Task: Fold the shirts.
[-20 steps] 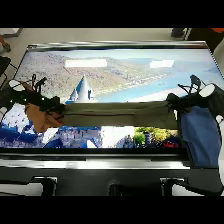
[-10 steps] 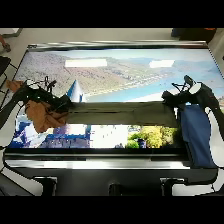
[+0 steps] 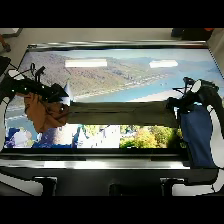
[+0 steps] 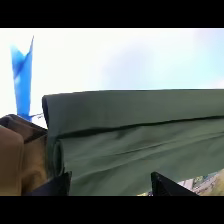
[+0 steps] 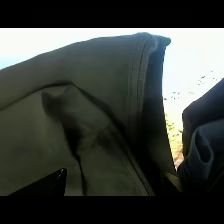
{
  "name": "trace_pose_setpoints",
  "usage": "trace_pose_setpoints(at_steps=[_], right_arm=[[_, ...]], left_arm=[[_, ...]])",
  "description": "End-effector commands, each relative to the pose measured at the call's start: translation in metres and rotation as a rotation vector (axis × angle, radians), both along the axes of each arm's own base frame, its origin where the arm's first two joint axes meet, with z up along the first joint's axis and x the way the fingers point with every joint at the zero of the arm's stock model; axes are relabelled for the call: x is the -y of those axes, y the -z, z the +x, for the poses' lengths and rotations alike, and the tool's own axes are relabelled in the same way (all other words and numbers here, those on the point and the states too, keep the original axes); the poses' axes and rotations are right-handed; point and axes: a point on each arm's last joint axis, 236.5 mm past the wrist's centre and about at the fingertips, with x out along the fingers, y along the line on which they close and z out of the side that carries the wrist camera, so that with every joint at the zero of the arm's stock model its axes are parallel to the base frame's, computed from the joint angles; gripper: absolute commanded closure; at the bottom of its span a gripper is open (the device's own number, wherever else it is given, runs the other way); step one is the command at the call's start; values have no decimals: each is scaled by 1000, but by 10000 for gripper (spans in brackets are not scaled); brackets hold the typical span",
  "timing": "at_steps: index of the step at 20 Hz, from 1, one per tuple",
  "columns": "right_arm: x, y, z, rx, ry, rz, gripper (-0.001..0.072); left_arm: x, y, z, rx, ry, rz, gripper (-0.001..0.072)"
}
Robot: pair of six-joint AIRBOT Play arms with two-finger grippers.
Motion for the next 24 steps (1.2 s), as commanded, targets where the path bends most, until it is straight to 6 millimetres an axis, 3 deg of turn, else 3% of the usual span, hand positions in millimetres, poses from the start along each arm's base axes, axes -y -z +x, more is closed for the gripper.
trace_pose_setpoints(at_steps=[1, 7, 14, 18, 20, 21, 24], right_arm=[[2, 16, -12, -77, -3, -4, -8], [-10, 36, -11, -109, 20, 59, -8], [-46, 44, -9, -129, 60, 222, -7], [-52, 46, -8, -138, 95, 251, 48], [-54, 47, -7, -143, 126, 266, 191], [-57, 47, -7, -144, 135, 279, 224], [-67, 48, -8, -161, 145, 328, 473]], left_arm=[[2, -32, 0, 83, 16, 12, 115], [23, -43, -4, 119, 74, 18, 116], [42, -43, -8, 124, 121, 17, 116], [43, -43, -8, 123, 123, 16, 116], [46, -43, -9, 123, 129, 16, 116], [49, -43, -10, 123, 135, 15, 116], [59, -43, -11, 127, 156, 15, 116]])
